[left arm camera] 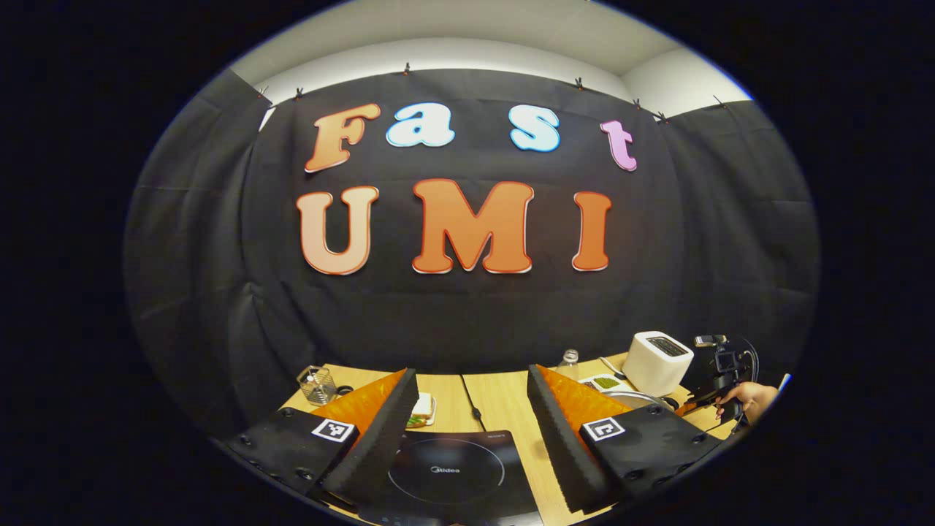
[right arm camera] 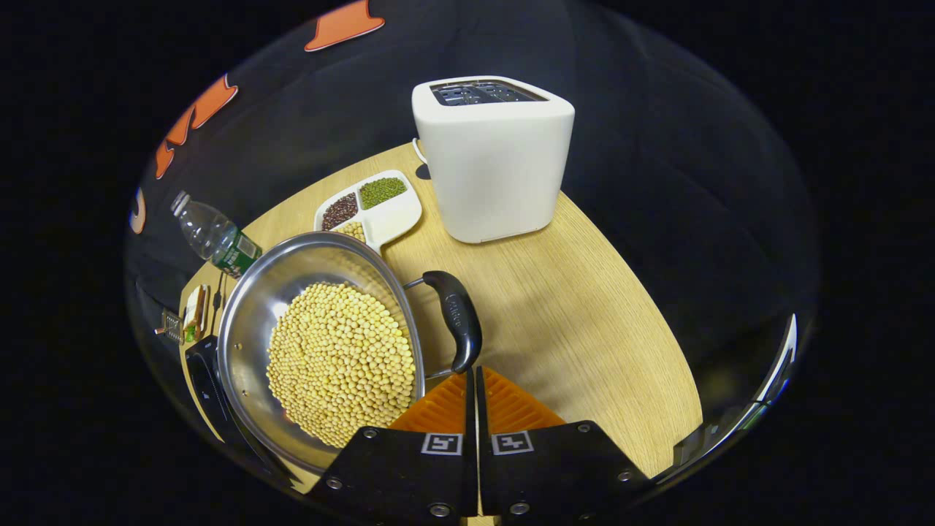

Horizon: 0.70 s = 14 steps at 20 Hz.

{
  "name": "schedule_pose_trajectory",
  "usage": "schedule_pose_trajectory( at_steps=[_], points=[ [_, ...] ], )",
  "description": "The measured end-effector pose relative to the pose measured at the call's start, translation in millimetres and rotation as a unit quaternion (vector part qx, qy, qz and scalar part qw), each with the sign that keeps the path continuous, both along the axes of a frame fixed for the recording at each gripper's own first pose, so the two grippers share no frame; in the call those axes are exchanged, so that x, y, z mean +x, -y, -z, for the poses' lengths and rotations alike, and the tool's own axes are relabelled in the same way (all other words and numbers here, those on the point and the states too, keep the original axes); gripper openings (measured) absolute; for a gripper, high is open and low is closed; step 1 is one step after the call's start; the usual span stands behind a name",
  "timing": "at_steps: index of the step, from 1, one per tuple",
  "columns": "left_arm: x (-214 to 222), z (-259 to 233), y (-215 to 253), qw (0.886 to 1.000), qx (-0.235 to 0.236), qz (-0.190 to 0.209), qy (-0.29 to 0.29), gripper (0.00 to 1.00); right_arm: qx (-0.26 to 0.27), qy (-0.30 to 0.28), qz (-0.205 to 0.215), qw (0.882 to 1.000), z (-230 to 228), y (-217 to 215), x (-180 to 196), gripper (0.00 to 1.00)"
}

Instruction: First push the handle of the pot to place it horizontally, then grasp the pot with both hands and set it on the induction cooktop.

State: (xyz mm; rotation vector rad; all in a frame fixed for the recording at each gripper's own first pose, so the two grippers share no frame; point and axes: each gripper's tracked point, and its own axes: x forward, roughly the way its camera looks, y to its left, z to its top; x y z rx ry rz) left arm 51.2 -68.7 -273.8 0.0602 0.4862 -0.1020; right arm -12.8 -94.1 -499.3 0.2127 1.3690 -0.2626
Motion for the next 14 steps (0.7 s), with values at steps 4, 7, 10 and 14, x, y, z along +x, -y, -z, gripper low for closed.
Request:
schedule_pose_trajectory(
  at_steps=[4, 7, 10, 14],
  points=[
    [1, 71, 49, 0.994, -0.021, 0.042, -0.094, 0.99, -0.013, 0.031, -0.039, 0.999, -30, 1, 9, 0.07],
    [1, 120, 80, 0.984, -0.041, 0.063, -0.162, 0.97, -0.007, 0.057, -0.060, 0.997, -43, -10, 24, 0.17],
    [-4, 165, 107, 0.970, -0.054, 0.077, -0.225, 0.97, 0.006, 0.066, -0.075, 0.995, -41, -22, 29, 0.42],
    [-11, 226, 132, 0.953, -0.054, 0.089, -0.284, 0.99, -0.014, 0.074, -0.105, 0.992, -34, -15, 36, 0.59]
  ],
)
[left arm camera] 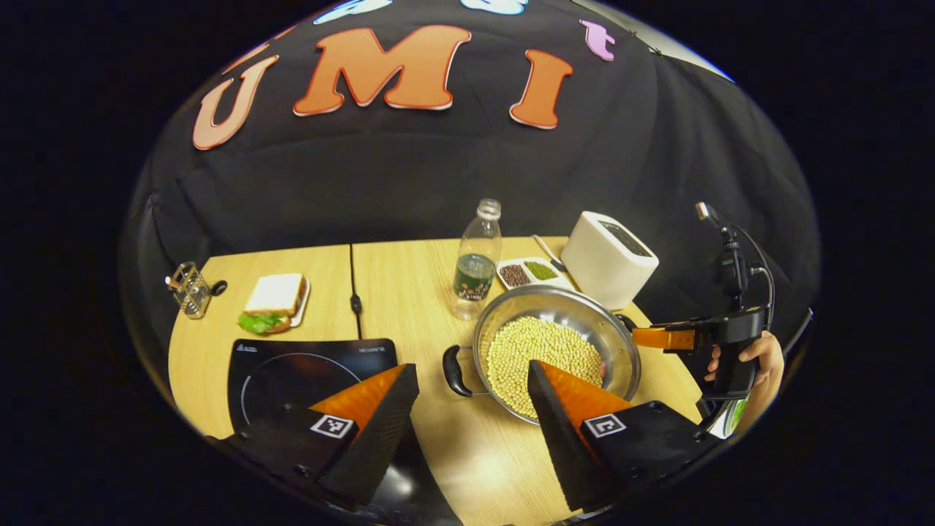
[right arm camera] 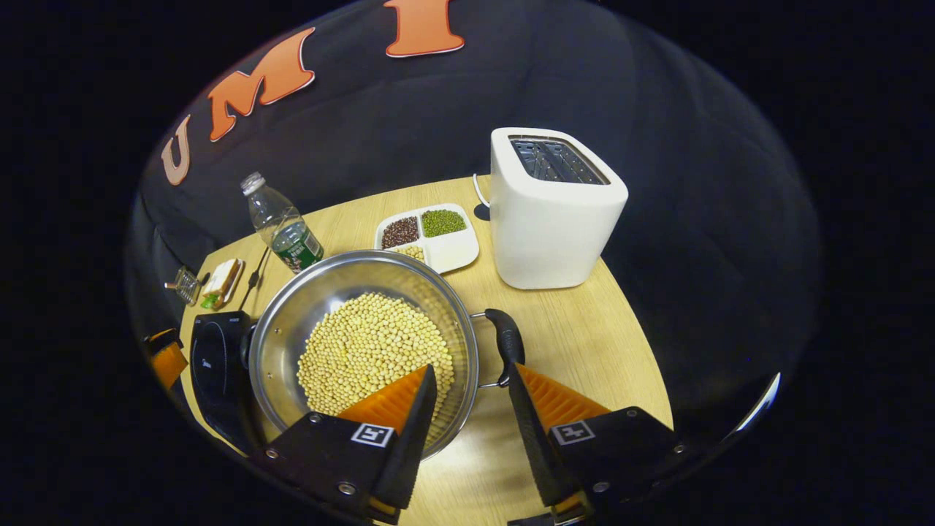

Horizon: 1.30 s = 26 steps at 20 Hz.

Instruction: First push the handle of the pot to place it horizontally, then grasp the pot with both hands and set it on the induction cooktop.

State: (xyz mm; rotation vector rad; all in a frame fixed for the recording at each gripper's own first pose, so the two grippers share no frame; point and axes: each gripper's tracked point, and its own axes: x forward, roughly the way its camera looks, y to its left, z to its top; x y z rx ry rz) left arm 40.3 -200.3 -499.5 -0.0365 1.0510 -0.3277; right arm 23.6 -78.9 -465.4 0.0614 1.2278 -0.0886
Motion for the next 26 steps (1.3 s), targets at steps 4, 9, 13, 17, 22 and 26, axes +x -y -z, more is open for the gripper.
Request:
schedule_pose_trajectory(
  at_steps=[4, 9, 13, 17, 22, 26],
  points=[
    [7, 46, 9, 0.999, 0.027, 0.001, -0.022, 0.99, -0.014, 0.002, -0.005, 1.000, 8, 7, 3, 0.79],
    [11, 107, 10, 0.996, 0.077, 0.008, -0.036, 0.99, -0.024, -0.006, -0.017, 1.000, 27, 14, -3, 0.83],
    [14, 131, 16, 0.996, 0.079, -0.001, -0.048, 0.99, -0.025, -0.012, -0.011, 1.000, 36, 15, 0, 0.84],
    [14, 146, 21, 0.995, 0.082, -0.012, -0.054, 0.99, -0.024, -0.004, -0.015, 1.000, 49, 12, 9, 0.84],
    [10, 163, 21, 0.994, 0.086, -0.024, -0.065, 0.97, -0.025, -0.007, -0.023, 0.999, 55, 9, 9, 0.85],
    [16, 165, 21, 0.995, 0.078, -0.031, -0.049, 0.94, -0.040, 0.014, -0.029, 0.999, 56, 15, 15, 0.83]
  ],
)
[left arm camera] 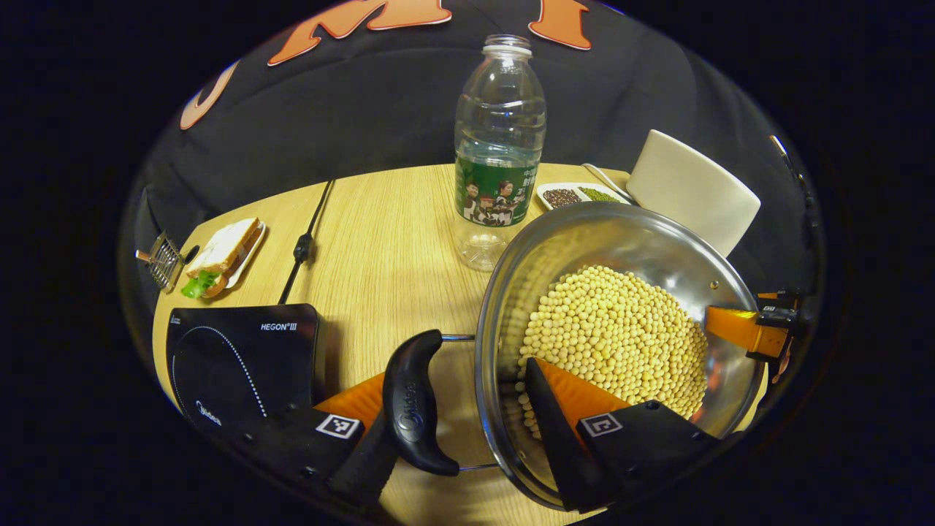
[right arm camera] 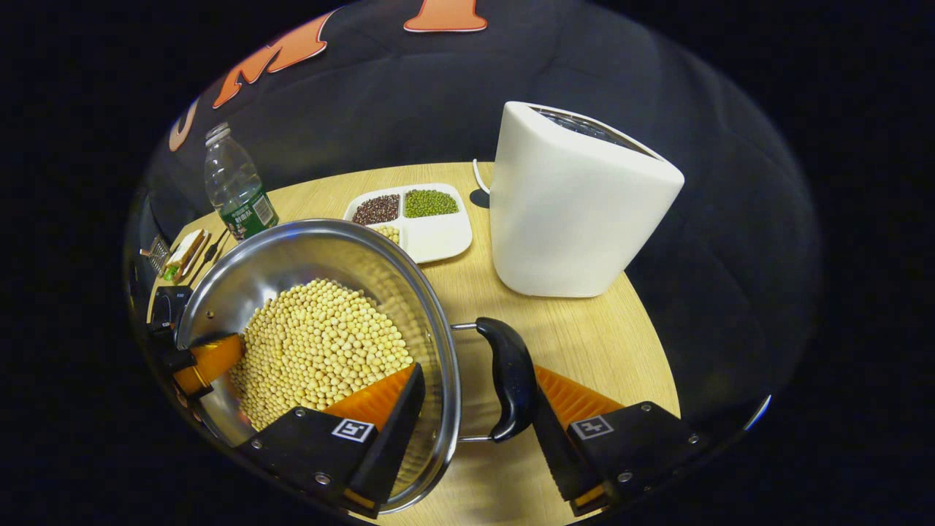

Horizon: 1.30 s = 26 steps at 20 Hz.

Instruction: First push the handle of the pot to place it horizontally, then grasp the pot with both hands and set it on the induction cooktop.

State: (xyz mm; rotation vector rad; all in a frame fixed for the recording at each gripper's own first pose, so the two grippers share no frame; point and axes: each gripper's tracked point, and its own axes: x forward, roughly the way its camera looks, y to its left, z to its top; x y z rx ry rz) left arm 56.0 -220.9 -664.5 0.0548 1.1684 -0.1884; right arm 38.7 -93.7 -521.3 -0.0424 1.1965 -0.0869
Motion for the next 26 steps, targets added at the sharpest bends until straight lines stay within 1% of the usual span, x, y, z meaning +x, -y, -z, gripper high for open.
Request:
schedule_pose_trajectory(
  at_steps=[1, 2, 3, 5, 7, 9, 11, 12, 13, 14, 16, 17, 19, 20, 22, 24, 25, 26],
  points=[
    [1, 0, 0, 1.000, -0.007, -0.003, 0.005, 0.91, 0.002, 0.012, 0.005, 1.000, 0, 1, 5, 0.82],
    [3, 0, -1, 1.000, -0.013, -0.006, 0.010, 0.89, 0.006, 0.024, 0.010, 1.000, 0, 0, 9, 0.76],
    [4, -1, -6, 1.000, -0.012, -0.009, 0.013, 0.84, 0.008, 0.026, 0.012, 1.000, 1, -1, 10, 0.79],
    [6, 0, -5, 1.000, -0.006, -0.008, 0.018, 0.80, -0.003, 0.029, -0.003, 1.000, 1, 1, 8, 0.76],
    [12, 0, -5, 0.999, -0.006, -0.014, 0.029, 0.81, 0.002, 0.030, 0.002, 1.000, -6, 3, 5, 0.75],
    [13, -1, -5, 0.999, -0.005, -0.015, 0.036, 0.79, 0.011, 0.032, 0.000, 0.999, -7, -1, 5, 0.71],
    [17, -2, -6, 0.999, 0.005, -0.010, 0.051, 0.79, 0.009, 0.036, -0.001, 0.999, -7, 0, 2, 0.66],
    [17, -2, -6, 0.998, 0.005, -0.012, 0.053, 0.77, 0.007, 0.035, -0.001, 0.999, -8, 1, 2, 0.65],
    [16, -2, -6, 0.999, 0.005, -0.014, 0.052, 0.78, 0.007, 0.036, 0.001, 0.999, -8, -1, 1, 0.60],
    [16, -3, -7, 0.999, 0.005, -0.015, 0.051, 0.78, 0.010, 0.034, 0.007, 0.999, -6, -2, 1, 0.65],
    [14, -9, -11, 0.998, 0.010, -0.015, 0.054, 0.78, 0.017, 0.027, 0.020, 0.999, -4, -4, -4, 0.63],
    [15, -14, -12, 0.998, 0.014, -0.013, 0.058, 0.77, 0.018, 0.026, 0.022, 0.999, -5, -5, -5, 0.63],
    [18, -24, -14, 0.997, 0.015, -0.012, 0.069, 0.77, 0.018, 0.035, 0.024, 0.999, -11, -4, -3, 0.63],
    [19, -29, -16, 0.997, 0.012, -0.014, 0.073, 0.78, 0.017, 0.041, 0.025, 0.999, -15, -2, -4, 0.63],
    [18, -41, -20, 0.997, 0.008, -0.015, 0.081, 0.78, 0.014, 0.053, 0.026, 0.998, -26, -1, -3, 0.63],
    [17, -54, -27, 0.996, 0.007, -0.016, 0.090, 0.76, 0.012, 0.058, 0.022, 0.998, -36, 3, -2, 0.63],
    [17, -61, -31, 0.995, 0.007, -0.016, 0.094, 0.78, 0.012, 0.061, 0.021, 0.998, -40, 5, -1, 0.63],
    [18, -68, -36, 0.995, 0.007, -0.018, 0.098, 0.78, 0.013, 0.064, 0.019, 0.998, -40, 7, 1, 0.63]
  ],
)
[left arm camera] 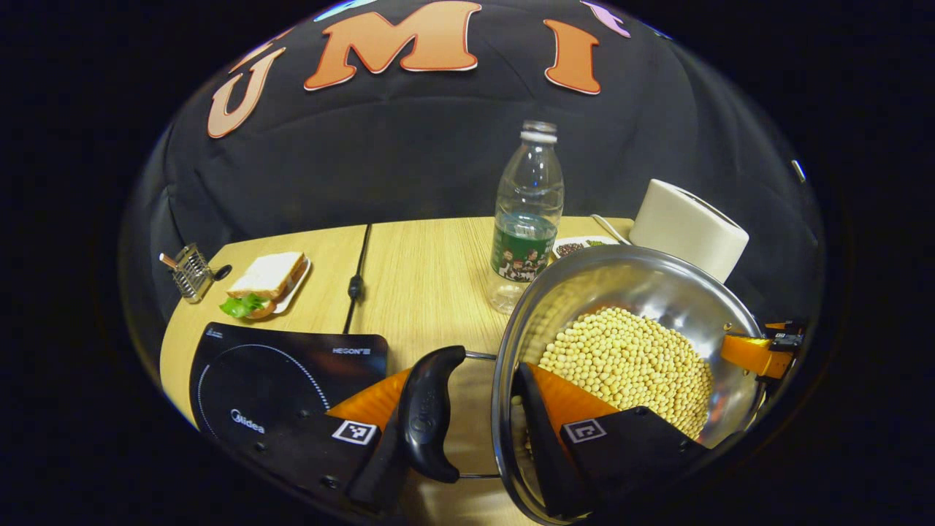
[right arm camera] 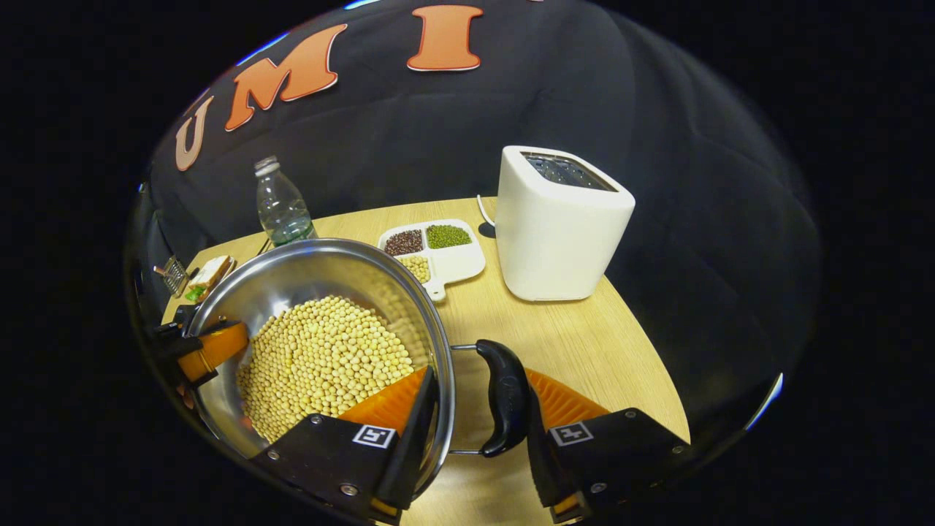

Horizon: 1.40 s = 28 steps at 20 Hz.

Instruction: First push the handle of the pot to place it horizontally, then grasp the pot with both hands and set it on the induction cooktop.

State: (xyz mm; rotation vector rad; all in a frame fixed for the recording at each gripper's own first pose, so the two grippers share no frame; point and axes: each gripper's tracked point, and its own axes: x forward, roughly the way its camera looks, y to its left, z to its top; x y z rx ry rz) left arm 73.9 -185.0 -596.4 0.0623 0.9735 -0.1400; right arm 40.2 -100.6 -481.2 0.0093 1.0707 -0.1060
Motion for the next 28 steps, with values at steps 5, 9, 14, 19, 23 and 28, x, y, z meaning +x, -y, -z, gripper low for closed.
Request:
schedule_pose_trajectory(
  at_steps=[5, 9, 14, 19, 23, 28],
  points=[
    [-2, -36, -33, 1.000, -0.005, -0.013, 0.017, 0.78, 0.001, 0.018, -0.019, 1.000, -16, 4, 5, 0.58],
    [-6, -63, -76, 0.999, -0.003, -0.030, 0.029, 0.78, 0.005, 0.031, -0.041, 0.999, -25, 9, 11, 0.62],
    [-16, -95, -136, 0.997, 0.005, -0.055, 0.044, 0.78, 0.012, 0.042, -0.069, 0.997, -10, 9, 12, 0.58],
    [-23, -115, -199, 0.995, 0.016, -0.084, 0.052, 0.75, 0.018, 0.050, -0.101, 0.993, -1, 10, 18, 0.62],
    [-29, -127, -245, 0.993, 0.028, -0.102, 0.053, 0.75, 0.025, 0.051, -0.123, 0.991, -5, 13, 20, 0.63],
    [-37, -132, -295, 0.990, 0.045, -0.122, 0.050, 0.78, 0.039, 0.040, -0.145, 0.988, 19, 10, 27, 0.62]
  ],
)
